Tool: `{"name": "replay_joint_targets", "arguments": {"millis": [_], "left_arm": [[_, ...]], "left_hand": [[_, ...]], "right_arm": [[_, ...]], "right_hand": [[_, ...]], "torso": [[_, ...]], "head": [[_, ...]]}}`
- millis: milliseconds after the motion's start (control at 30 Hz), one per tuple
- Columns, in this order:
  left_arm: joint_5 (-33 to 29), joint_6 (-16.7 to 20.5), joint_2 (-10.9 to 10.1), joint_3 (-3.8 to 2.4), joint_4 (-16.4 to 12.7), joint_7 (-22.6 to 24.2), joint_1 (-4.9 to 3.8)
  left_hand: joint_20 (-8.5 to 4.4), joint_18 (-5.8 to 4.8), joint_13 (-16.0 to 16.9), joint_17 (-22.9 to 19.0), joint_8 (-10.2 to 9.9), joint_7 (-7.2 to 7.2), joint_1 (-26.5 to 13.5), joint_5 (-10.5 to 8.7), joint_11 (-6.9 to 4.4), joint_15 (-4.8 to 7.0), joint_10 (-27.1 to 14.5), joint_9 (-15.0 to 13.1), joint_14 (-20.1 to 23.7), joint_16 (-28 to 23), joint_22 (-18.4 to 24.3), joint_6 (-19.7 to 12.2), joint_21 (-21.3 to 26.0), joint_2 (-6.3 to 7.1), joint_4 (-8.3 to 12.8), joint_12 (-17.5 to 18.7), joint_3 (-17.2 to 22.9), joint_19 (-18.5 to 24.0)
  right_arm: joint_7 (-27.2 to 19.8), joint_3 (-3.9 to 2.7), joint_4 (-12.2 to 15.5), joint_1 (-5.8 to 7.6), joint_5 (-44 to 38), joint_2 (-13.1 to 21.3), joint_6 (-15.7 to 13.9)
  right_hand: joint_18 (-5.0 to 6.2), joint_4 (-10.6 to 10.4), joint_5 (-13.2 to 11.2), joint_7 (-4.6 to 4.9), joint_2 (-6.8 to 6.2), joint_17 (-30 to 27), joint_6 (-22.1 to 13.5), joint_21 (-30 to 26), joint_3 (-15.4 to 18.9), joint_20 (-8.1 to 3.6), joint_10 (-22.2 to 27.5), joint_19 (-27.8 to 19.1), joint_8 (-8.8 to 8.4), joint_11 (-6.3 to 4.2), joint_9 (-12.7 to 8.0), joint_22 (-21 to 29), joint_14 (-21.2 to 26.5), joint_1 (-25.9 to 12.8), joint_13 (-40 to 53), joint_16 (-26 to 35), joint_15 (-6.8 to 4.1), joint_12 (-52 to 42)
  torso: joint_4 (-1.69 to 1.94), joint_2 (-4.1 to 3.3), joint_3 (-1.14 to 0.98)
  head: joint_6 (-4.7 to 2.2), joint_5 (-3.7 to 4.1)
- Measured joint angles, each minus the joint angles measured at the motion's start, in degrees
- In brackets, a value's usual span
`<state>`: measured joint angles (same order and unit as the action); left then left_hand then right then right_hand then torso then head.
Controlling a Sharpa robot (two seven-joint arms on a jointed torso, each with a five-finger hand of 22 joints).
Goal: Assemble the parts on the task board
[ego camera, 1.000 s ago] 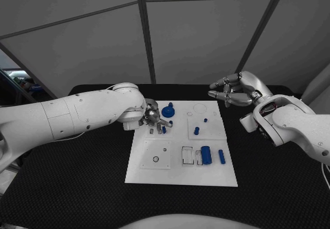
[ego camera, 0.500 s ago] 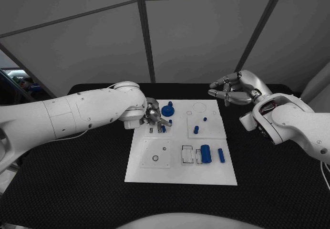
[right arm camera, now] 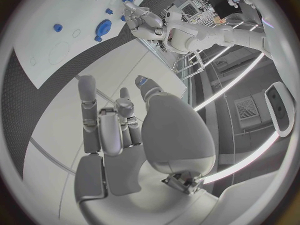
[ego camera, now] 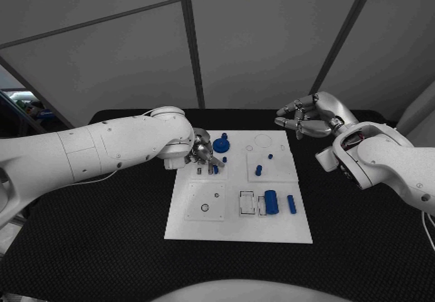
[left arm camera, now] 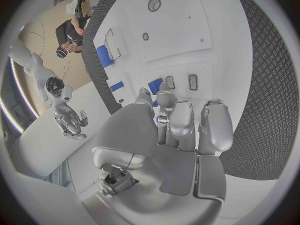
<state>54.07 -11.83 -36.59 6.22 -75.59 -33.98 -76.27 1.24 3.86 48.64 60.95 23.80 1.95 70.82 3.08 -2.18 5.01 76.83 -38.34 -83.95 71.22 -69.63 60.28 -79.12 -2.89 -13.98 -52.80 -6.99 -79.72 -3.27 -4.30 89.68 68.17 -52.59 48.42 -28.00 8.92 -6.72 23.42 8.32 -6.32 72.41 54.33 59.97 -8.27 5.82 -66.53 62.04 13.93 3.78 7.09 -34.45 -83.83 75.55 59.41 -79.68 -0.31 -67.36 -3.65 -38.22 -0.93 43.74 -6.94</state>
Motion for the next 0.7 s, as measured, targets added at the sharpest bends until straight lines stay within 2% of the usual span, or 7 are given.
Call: {"name": "replay_joint_targets", "arguments": {"millis": [300, 467, 600, 700], "left_arm": [[0.0, 0.0, 0.0, 0.0, 0.0, 0.0, -0.01], [0.0, 0.0, 0.1, -0.02, -0.1, 0.0, -0.02], [0.0, 0.0, 0.1, -0.07, -0.1, 0.2, -0.09], [0.0, 0.1, 0.1, -0.11, -0.1, 0.4, -0.17]], "left_hand": [[-0.18, 0.0, -0.4, -0.1, 0.0, -0.21, 1.3, 0.0, -0.05, 0.0, 0.0, -0.9, 0.0, 0.0, 0.1, -0.2, 0.0, 0.01, 0.9, 0.1, 2.5, 0.2], [-0.2, 0.0, -0.9, -0.2, 0.0, -0.38, 3.5, 0.0, -0.13, 0.0, -0.4, -1.3, 0.0, 0.2, 0.5, -0.8, 0.5, 0.08, 1.8, 0.8, 5.0, 0.6], [-0.21, 0.0, -1.7, -0.3, -0.4, -0.51, 5.6, -0.08, -0.18, 0.19, -1.0, -1.4, -0.2, 0.2, 1.0, -1.3, 0.7, 0.15, 3.2, 1.5, 8.1, 1.0], [-0.41, 0.0, -2.4, -0.5, -1.2, -0.32, 6.8, -0.08, -0.24, 0.19, -1.5, -1.4, -0.2, 0.2, 1.3, -1.5, 1.1, 0.68, 3.9, 2.3, 12.0, 1.2]], "right_arm": [[0.4, 0.0, -0.4, 0.0, -0.1, -0.2, 0.0], [0.6, 0.0, -0.6, 0.0, -0.3, -0.3, 0.0], [0.7, 0.0, -0.7, 0.0, -0.3, -0.4, 0.1], [0.8, 0.01, -0.8, -0.01, -0.4, -0.5, 0.1]], "right_hand": [[0.0, -0.1, 0.4, 0.2, 0.0, 0.0, -0.2, -0.3, -0.1, 0.0, 0.0, 0.0, 0.21, 0.0, 0.0, 0.1, 0.0, 0.0, 0.0, 0.0, 0.0, 0.0], [-0.01, -0.1, 0.6, 0.2, 0.0, 0.0, -0.2, -0.3, -0.1, 0.0, 0.0, 0.0, 0.21, 0.0, 0.0, 0.1, 0.0, 0.0, 0.0, 0.0, 0.0, 0.0], [0.0, -0.1, 0.7, 0.03, 0.0, 0.0, -0.4, -0.3, -0.1, 0.0, 0.0, 0.0, 0.21, 0.0, 0.0, 0.2, 0.0, 0.0, 0.0, 0.0, 0.0, 0.0], [0.0, -0.1, 0.7, 0.03, 0.0, 0.0, -0.4, -0.3, -0.1, 0.0, 0.0, 0.0, 0.21, 0.0, 0.0, 0.2, 0.0, 0.0, 0.0, 0.0, 0.0, 0.0]], "torso": [[0.03, 0.01, 0.01], [0.03, 0.01, 0.01], [0.03, -0.01, 0.01], [0.03, -0.01, 0.0]], "head": [[0.04, 0.02], [0.07, -0.01], [0.12, -0.01], [0.15, -0.04]]}}
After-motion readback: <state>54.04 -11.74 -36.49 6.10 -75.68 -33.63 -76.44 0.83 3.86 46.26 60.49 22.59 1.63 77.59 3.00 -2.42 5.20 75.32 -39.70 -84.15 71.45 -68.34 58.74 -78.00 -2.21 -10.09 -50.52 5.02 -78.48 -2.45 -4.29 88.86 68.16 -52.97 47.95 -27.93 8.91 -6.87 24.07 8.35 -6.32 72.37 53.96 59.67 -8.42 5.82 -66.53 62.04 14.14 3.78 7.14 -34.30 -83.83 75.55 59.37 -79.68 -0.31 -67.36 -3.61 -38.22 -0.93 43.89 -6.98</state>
